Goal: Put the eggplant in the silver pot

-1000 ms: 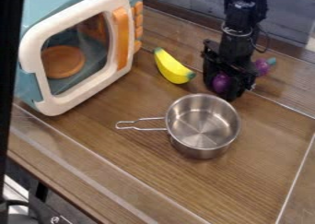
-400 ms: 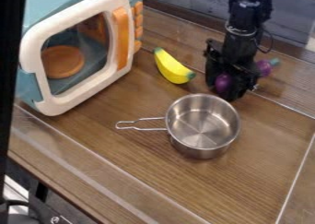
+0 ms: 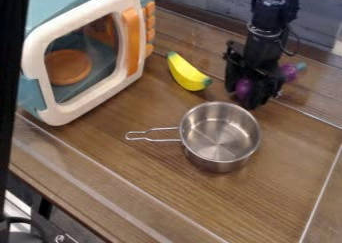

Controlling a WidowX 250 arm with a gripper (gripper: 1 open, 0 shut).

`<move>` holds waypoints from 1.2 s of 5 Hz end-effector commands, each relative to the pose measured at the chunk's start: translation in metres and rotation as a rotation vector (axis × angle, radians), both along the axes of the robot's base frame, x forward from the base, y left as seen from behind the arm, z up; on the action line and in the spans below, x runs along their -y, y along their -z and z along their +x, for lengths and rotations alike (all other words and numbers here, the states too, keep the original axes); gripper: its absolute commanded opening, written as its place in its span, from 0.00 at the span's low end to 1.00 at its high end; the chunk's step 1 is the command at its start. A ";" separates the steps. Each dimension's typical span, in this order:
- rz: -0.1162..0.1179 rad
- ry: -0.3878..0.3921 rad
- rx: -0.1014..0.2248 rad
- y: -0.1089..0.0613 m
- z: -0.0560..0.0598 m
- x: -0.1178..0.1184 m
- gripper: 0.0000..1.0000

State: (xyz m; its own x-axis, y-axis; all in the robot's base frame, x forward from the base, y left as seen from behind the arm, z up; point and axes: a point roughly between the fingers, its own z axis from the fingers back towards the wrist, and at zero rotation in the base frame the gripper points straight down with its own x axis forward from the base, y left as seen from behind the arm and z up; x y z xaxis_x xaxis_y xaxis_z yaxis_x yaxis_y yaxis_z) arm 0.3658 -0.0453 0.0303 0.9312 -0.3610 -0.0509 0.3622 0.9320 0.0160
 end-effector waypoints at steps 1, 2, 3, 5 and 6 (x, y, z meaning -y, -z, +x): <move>-0.009 0.023 0.098 -0.032 0.014 0.006 0.00; -0.007 0.013 0.110 -0.043 0.007 0.003 0.00; -0.008 -0.002 0.121 -0.053 -0.001 -0.001 0.00; -0.013 -0.034 0.135 -0.068 -0.019 -0.007 0.00; -0.018 -0.045 0.139 -0.073 -0.028 -0.010 0.00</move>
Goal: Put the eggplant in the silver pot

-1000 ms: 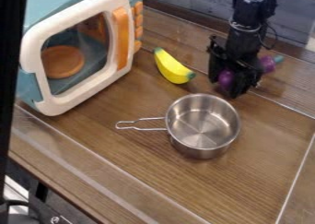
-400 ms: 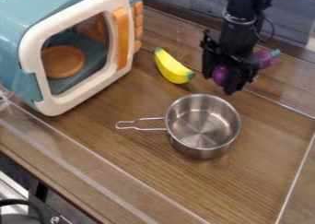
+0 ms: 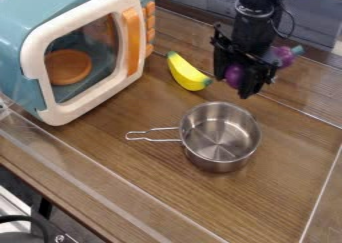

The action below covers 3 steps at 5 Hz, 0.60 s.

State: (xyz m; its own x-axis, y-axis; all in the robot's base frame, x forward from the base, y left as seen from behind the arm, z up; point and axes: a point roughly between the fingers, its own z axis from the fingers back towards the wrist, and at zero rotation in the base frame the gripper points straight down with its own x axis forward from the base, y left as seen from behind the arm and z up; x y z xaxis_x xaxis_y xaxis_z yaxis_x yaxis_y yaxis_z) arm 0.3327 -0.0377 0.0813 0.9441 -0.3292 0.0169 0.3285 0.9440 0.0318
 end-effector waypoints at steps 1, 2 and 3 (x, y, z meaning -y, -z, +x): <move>-0.015 -0.020 0.071 -0.025 -0.007 -0.003 0.00; -0.022 -0.024 0.071 -0.028 -0.018 -0.003 0.00; -0.029 -0.029 0.071 -0.030 -0.025 -0.003 0.00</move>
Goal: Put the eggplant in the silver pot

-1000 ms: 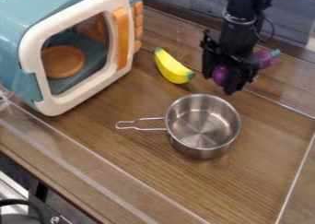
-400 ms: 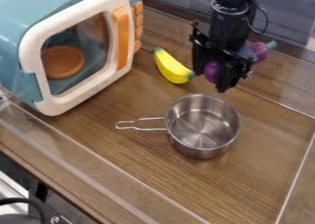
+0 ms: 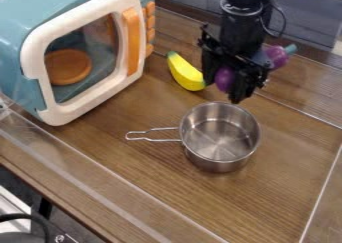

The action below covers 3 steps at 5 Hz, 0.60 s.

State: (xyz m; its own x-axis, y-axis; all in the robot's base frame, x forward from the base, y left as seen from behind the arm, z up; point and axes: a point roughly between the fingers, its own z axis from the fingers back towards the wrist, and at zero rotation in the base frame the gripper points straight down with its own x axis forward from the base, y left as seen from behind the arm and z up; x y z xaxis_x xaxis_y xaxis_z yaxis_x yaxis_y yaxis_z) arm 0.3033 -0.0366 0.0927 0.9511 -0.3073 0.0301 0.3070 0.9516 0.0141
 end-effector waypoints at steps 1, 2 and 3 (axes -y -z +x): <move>-0.013 -0.015 0.066 -0.020 -0.003 -0.002 0.00; -0.019 -0.020 0.063 -0.021 -0.009 0.000 0.00; -0.026 -0.022 0.060 -0.021 -0.015 0.002 0.00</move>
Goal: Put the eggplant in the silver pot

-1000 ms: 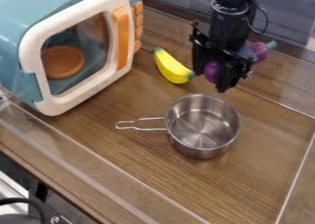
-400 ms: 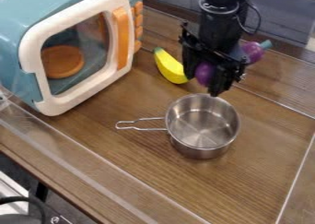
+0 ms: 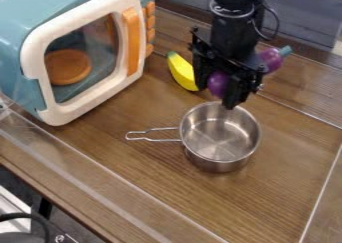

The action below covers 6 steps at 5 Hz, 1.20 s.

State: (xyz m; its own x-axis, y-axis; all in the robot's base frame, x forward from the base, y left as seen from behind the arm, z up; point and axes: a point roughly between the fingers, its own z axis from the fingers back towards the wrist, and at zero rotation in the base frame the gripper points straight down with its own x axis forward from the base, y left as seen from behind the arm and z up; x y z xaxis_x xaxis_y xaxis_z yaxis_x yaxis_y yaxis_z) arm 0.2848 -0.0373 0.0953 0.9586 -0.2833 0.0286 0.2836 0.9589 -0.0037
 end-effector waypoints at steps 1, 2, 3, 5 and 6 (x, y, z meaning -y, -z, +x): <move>-0.016 -0.001 0.063 -0.017 0.000 0.003 0.00; -0.025 -0.003 0.060 -0.017 -0.003 0.006 0.00; -0.033 -0.004 0.056 -0.016 -0.006 0.008 0.00; -0.047 0.000 0.054 -0.014 -0.010 0.013 1.00; -0.055 0.005 0.055 -0.013 -0.011 0.015 1.00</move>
State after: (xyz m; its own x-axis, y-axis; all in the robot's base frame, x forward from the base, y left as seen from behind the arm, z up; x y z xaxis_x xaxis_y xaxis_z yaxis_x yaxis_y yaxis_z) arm 0.2712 -0.0500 0.0931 0.9598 -0.2778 0.0395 0.2795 0.9589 -0.0481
